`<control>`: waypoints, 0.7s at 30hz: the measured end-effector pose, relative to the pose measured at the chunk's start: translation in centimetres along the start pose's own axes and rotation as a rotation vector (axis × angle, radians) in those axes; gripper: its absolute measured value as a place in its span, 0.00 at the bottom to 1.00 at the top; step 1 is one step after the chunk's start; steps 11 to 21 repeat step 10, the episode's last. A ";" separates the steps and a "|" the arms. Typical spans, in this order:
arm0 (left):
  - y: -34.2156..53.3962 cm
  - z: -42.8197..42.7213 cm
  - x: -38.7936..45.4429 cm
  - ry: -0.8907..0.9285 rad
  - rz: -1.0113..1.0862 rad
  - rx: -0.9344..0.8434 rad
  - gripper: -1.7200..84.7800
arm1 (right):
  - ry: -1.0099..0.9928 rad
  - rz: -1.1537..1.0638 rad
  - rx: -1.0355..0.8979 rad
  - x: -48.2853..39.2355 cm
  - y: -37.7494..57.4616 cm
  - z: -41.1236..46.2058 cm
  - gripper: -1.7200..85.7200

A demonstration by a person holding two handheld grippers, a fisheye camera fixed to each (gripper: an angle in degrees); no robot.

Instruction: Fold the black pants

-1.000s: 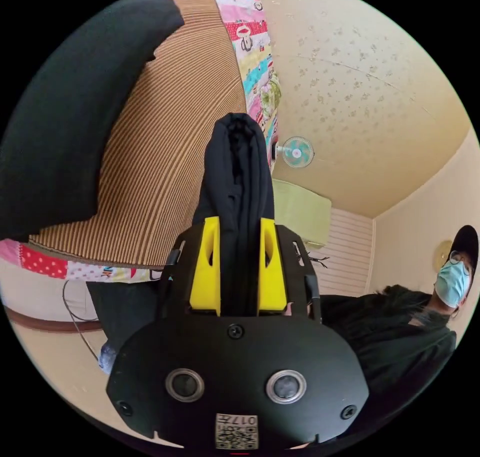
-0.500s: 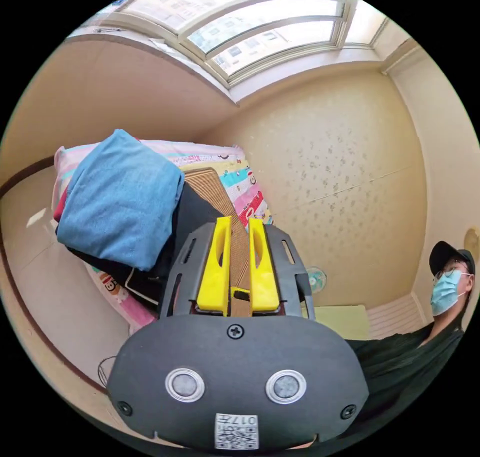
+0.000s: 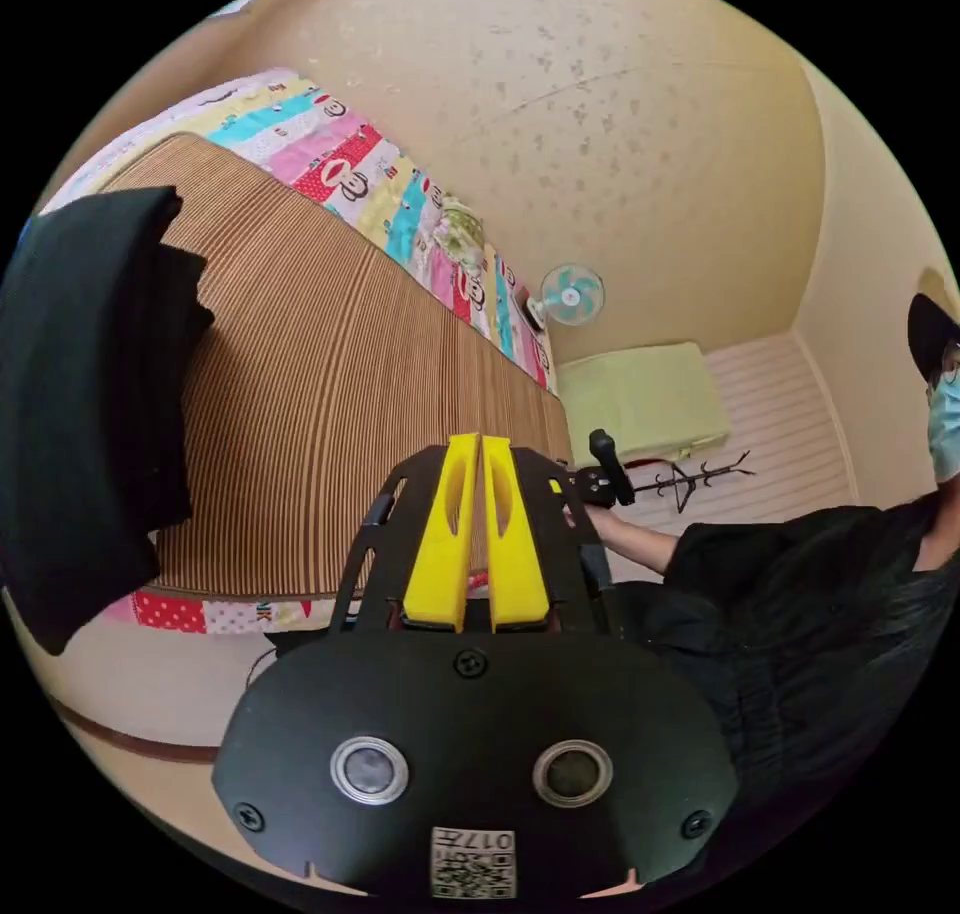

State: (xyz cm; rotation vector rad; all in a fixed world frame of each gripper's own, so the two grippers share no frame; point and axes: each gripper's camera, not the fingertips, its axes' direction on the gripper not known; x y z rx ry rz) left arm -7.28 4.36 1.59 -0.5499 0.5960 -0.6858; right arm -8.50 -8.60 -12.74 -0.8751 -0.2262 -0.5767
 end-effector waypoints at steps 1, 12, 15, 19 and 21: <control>-1.1 2.9 3.6 -0.076 0.115 -0.089 0.01 | 0.021 0.025 0.043 1.2 1.0 -1.4 0.02; 5.1 26.9 23.9 -0.807 0.859 -0.635 0.01 | 0.219 0.611 0.804 12.0 27.0 -16.4 0.02; 5.1 26.9 23.9 -0.807 0.859 -0.635 0.01 | 0.219 0.611 0.804 12.0 27.0 -16.4 0.02; 5.1 26.9 23.9 -0.807 0.859 -0.635 0.01 | 0.219 0.611 0.804 12.0 27.0 -16.4 0.02; 5.1 26.9 23.9 -0.807 0.859 -0.635 0.01 | 0.219 0.611 0.804 12.0 27.0 -16.4 0.02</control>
